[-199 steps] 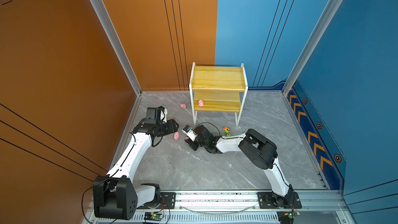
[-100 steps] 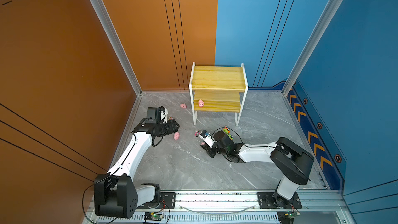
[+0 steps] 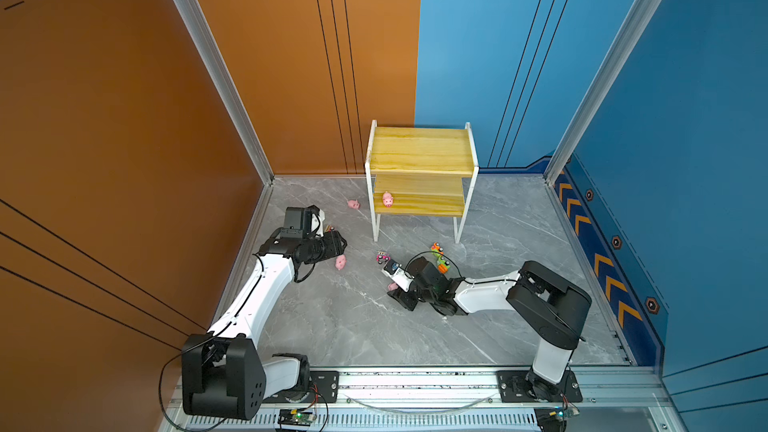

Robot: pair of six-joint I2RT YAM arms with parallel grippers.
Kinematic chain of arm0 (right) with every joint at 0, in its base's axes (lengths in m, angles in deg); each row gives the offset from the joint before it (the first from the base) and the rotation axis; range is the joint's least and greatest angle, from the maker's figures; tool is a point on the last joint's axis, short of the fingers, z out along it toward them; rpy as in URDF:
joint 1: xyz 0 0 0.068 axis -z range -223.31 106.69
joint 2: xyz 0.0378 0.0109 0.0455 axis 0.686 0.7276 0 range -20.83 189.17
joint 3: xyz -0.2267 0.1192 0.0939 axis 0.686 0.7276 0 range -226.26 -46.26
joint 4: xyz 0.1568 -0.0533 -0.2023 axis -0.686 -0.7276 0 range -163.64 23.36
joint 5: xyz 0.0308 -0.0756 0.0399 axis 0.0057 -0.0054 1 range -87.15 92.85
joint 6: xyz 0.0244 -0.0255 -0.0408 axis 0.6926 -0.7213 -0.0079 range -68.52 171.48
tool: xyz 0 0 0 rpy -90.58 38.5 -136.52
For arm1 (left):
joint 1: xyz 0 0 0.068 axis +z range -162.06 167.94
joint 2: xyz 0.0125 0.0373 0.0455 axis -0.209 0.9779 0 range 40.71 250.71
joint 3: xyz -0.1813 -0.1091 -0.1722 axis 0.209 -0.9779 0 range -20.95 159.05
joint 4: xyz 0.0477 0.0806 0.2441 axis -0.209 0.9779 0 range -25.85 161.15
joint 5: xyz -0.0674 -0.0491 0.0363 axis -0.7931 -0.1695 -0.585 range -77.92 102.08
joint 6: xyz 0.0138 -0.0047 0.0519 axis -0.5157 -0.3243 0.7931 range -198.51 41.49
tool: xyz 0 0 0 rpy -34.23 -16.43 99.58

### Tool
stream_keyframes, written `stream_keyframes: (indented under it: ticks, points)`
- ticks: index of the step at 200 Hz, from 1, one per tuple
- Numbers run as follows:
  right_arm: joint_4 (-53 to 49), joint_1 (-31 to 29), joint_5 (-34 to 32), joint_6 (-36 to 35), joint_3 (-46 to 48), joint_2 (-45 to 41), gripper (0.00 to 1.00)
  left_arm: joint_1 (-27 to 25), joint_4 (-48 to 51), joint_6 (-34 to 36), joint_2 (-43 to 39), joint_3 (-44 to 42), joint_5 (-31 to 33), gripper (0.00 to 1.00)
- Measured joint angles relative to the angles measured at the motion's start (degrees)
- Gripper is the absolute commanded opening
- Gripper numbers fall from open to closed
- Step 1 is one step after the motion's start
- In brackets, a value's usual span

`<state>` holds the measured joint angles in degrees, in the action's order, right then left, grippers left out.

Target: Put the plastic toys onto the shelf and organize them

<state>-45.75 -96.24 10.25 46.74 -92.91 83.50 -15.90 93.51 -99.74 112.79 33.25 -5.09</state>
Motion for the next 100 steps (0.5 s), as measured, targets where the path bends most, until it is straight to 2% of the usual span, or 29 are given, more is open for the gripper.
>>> stream_keyframes:
  ticks: [28,100]
  points:
    - [-1.75,-0.02,0.09,0.02,0.22,-1.9,0.67,0.0,-0.02,0.0,0.0,0.0,0.0,0.63]
    - [-6.43,-0.5,0.07,-0.02,0.66,-3.26,0.7,0.0,-0.02,0.0,0.0,0.0,0.0,0.63]
